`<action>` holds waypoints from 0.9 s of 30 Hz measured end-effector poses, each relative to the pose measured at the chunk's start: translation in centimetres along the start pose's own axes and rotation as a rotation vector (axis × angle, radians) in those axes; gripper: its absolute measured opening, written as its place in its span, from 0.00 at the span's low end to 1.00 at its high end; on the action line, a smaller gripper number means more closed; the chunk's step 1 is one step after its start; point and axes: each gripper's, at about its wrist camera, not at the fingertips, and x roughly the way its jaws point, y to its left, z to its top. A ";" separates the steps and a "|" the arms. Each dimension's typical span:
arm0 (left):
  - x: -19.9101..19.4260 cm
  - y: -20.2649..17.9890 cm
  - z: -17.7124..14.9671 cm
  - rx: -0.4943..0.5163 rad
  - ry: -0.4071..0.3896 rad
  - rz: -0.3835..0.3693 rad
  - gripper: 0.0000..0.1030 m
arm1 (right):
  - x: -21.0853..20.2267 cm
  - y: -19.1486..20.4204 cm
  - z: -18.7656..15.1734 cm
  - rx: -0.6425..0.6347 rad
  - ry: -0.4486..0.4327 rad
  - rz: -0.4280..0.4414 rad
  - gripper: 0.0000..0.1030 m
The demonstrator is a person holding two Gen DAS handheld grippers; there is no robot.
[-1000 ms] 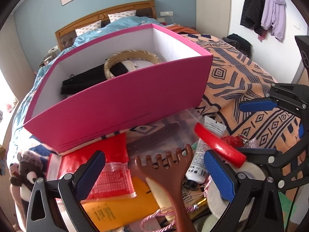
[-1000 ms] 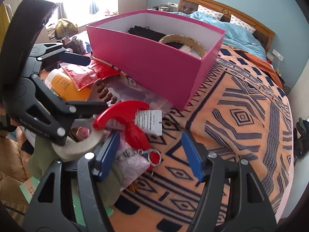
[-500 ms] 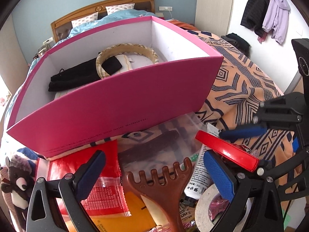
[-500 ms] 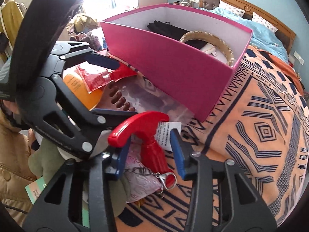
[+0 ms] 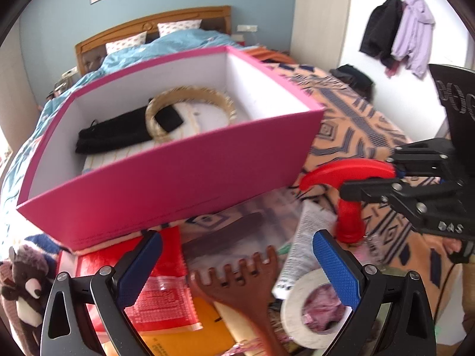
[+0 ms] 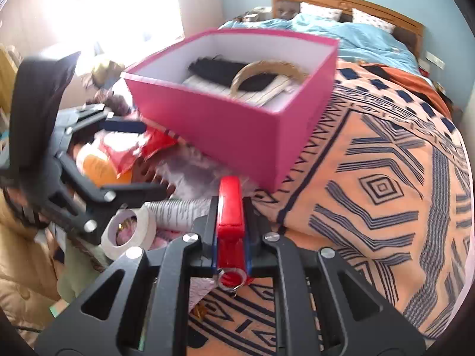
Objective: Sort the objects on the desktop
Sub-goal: 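Lift the spray bottle with the right gripper and carry it over the pink box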
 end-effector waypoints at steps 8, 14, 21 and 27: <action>-1.2 -2.6 0.8 0.102 -0.072 -0.091 0.99 | -2.9 -0.6 0.8 0.055 -0.115 -0.021 0.14; -1.9 -3.1 1.7 0.119 -0.112 -0.160 0.92 | -5.2 0.2 2.3 0.059 -0.197 0.009 0.14; -3.8 -1.5 3.0 0.092 -0.177 -0.230 0.72 | -6.1 1.4 4.8 0.055 -0.259 0.078 0.14; -4.7 0.1 4.2 0.079 -0.217 -0.209 0.70 | -5.3 1.8 7.5 0.068 -0.283 0.148 0.14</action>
